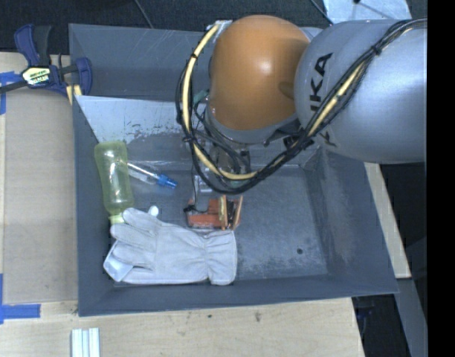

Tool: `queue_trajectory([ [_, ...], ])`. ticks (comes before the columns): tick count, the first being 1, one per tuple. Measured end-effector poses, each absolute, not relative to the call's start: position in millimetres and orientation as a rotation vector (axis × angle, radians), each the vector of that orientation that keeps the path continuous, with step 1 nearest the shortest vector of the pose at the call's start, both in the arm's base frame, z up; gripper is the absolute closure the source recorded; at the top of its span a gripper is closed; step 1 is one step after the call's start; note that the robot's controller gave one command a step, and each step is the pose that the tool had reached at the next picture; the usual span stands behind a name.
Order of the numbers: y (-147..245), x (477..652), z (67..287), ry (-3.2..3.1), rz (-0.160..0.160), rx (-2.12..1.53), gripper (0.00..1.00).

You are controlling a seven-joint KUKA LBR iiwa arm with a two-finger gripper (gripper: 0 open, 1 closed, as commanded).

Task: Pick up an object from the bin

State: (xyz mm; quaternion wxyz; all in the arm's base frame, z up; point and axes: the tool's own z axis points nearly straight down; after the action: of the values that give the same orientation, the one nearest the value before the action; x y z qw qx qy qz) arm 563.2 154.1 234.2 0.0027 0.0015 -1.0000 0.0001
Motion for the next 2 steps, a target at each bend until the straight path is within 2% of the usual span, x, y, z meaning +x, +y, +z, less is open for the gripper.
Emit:
queue_trajectory([
  [1, 153.3, 564.8, 239.1, -3.145, -0.002, 0.001, 0.00],
  [2, 138.6, 585.3, 197.4, -3.153, -0.006, -0.002, 0.00],
])
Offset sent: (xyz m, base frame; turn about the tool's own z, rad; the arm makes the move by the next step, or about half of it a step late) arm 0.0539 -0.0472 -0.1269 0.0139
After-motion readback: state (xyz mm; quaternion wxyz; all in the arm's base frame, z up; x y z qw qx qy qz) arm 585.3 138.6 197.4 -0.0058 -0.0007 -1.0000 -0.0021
